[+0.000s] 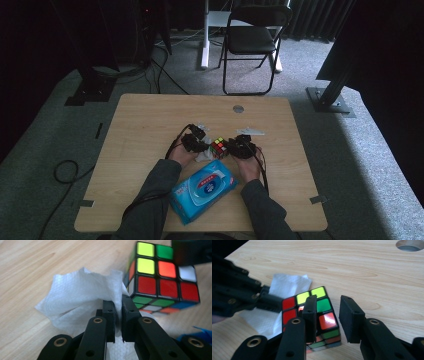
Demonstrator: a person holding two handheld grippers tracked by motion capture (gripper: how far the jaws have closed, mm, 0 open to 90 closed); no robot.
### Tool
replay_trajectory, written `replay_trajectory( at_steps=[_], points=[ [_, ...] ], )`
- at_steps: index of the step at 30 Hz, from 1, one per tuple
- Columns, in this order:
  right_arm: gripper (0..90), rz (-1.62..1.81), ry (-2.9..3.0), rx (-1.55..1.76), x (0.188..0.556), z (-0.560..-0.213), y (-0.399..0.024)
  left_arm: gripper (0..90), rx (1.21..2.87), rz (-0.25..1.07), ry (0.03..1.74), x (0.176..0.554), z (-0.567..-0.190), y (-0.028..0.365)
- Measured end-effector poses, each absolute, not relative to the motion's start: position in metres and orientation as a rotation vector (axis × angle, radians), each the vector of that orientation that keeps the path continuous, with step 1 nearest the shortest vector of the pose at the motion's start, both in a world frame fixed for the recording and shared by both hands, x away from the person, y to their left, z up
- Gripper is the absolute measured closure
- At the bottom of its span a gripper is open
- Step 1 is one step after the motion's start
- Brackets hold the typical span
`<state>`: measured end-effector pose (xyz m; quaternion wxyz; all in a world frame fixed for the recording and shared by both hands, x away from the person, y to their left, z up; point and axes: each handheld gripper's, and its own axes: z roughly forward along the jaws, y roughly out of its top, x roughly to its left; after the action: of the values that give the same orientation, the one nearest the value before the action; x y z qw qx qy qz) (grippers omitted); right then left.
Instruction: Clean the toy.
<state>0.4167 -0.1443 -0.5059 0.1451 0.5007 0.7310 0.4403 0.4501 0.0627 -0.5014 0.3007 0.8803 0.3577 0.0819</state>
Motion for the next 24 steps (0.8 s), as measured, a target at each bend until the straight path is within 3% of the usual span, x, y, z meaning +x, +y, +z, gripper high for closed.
replay_trajectory(
  at_steps=[9, 24],
  points=[
    [63.4, 1.167, 2.077, 1.44, 0.419, -0.501, -0.14, 82.1, 2.364, 0.195, 0.862, 0.44, -0.501, 0.051],
    [62.9, 1.174, 2.088, 1.469, 0.407, -0.499, -0.145, 81.9, 2.338, 0.22, 0.871, 0.44, -0.497, 0.05]
  ],
)
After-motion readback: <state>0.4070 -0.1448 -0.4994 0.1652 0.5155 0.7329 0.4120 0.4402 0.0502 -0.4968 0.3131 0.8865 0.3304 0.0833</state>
